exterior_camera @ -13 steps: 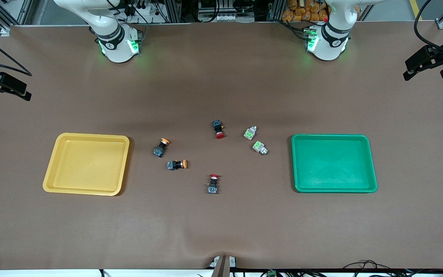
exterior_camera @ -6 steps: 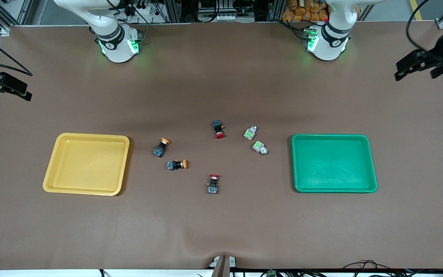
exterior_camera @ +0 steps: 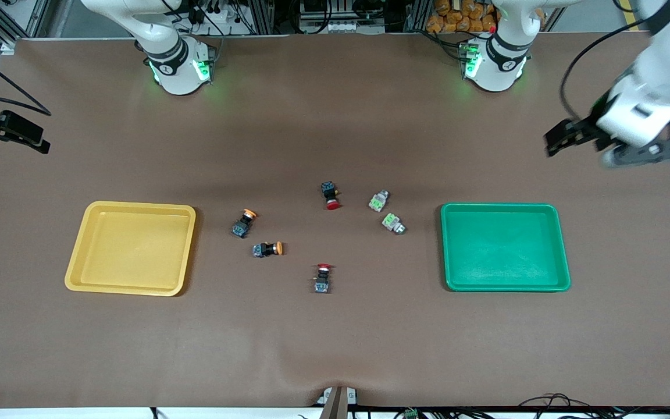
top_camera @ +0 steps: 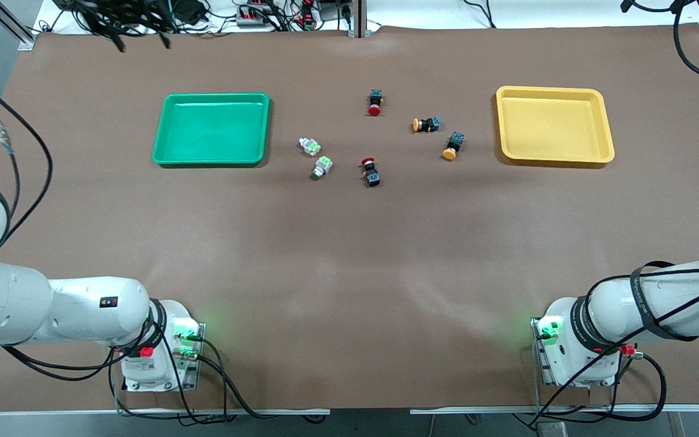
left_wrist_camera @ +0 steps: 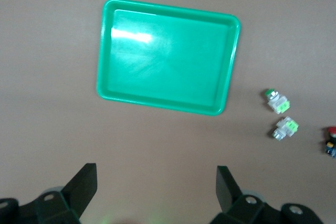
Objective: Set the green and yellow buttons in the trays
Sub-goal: 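Lower the left gripper onto a green button while the right gripper reaches out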
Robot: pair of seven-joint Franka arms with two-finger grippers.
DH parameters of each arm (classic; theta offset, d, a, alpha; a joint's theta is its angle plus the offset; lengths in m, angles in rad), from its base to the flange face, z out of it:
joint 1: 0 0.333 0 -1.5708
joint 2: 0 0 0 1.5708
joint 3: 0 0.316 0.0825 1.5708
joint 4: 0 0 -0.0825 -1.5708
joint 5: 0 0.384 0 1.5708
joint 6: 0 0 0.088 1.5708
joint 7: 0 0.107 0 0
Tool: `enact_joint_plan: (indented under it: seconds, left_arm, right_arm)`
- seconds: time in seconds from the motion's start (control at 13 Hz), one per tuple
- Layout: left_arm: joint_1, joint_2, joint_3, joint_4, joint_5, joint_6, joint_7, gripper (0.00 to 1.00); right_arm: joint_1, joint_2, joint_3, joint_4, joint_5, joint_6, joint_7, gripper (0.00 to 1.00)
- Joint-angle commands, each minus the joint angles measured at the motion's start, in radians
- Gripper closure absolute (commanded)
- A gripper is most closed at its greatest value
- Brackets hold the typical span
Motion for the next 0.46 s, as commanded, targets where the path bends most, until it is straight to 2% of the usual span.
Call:
enact_joint_plan:
  seconds: [0.0,0.15,0.38]
  left_arm:
    - [-0.001,0.057,-0.082,-0.032,0.006,0.093,-0.158,0.0]
    - [-0.001,0.128,-0.162,-0.036,0.016,0.169,-0.302,0.0]
    - [-0.032,0.234,-0.218,-0.046,0.02,0.309,-0.558,0.0]
  right_arm:
    - [0.013,0.017,-0.007,0.019,0.005,-0.007,0.02,0.0]
    - [0.019,0.026,-0.007,0.018,0.005,-0.008,0.02,0.0]
    - [0.036,0.044,-0.006,0.018,0.003,-0.013,0.02,0.0]
